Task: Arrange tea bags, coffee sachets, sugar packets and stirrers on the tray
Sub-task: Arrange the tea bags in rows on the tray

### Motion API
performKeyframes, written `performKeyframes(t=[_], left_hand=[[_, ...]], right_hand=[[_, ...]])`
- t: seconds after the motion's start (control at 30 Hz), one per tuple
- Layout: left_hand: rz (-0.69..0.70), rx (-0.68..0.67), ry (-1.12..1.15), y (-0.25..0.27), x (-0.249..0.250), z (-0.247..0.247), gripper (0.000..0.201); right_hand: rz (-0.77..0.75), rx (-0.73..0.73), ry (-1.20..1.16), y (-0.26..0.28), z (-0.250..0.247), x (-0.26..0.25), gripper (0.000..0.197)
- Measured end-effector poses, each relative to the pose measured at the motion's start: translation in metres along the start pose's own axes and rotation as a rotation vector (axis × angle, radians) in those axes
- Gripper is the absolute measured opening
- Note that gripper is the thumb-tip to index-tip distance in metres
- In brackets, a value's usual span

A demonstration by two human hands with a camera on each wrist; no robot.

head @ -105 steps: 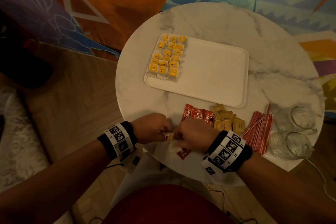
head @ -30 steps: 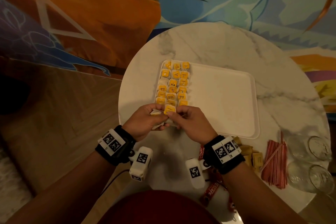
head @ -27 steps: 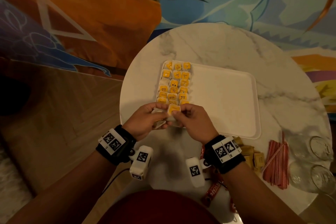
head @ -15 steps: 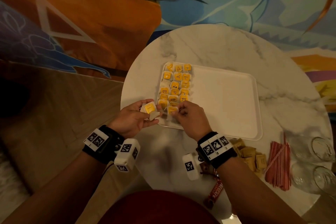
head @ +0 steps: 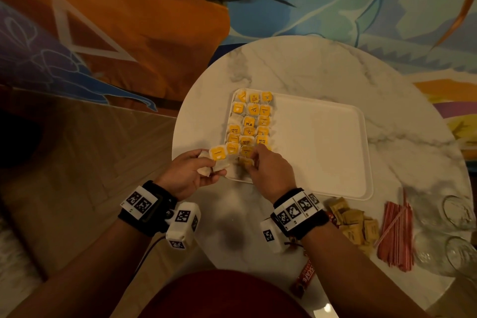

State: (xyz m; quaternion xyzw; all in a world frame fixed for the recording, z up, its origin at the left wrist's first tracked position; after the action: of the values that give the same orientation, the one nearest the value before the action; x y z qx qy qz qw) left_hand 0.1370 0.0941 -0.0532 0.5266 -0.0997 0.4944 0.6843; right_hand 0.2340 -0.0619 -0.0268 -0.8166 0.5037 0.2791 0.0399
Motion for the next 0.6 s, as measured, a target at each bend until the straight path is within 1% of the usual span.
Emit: performKeyframes(t=[0.07, 0.17, 0.27, 0.33, 0.37, 0.43, 0.5, 0.6], left_hand=[[-0.010, -0.019, -0.011, 0.000, -0.002, 0.004, 0.015], [-0.016, -0.030, 0.001, 0.000, -0.004, 0.008, 0.013], [-0.017, -0.033, -0.021, -0.001, -0.006, 0.011, 0.013], [-0.012, -0.049, -0.038, -0.002, -0.007, 0.015, 0.015], [-0.003, -0.054, -0.050, -0.003, -0.007, 0.017, 0.016], [0.019, -0.057, -0.076, -0.003, -0.006, 0.021, 0.017], [0.034, -0.067, -0.105, -0.003, -0.005, 0.024, 0.018], [0.053, -0.084, -0.185, -0.004, -0.003, 0.028, 0.020]], right_hand=[[0.008, 0.005, 0.014, 0.001, -0.001, -0.001, 0.022], [-0.002, 0.031, -0.055, 0.002, -0.006, -0.002, 0.026], [-0.129, 0.081, -0.200, 0.008, -0.015, -0.012, 0.030], [-0.198, 0.061, -0.337, 0.013, -0.018, -0.022, 0.030], [-0.186, 0.045, -0.422, 0.015, -0.018, -0.024, 0.027], [-0.106, -0.011, -0.617, 0.017, -0.013, -0.022, 0.017], [-0.072, -0.051, -0.689, 0.016, -0.006, -0.021, 0.017], [-0.041, -0.078, -0.795, 0.017, 0.002, -0.021, 0.010]])
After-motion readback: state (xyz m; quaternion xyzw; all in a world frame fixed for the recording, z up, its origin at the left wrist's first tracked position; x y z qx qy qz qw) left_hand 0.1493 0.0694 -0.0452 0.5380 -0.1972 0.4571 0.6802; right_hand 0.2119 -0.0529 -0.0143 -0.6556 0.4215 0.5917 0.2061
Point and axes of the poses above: each hand's wrist, its own y-axis away from the middle knuckle, its own z-axis out of the palm, x = y × z, the point moved 10 cm from there along -y, towards the middle knuckle, and after that the axes turned 3 degrees about -x, right-handed, at the moved point
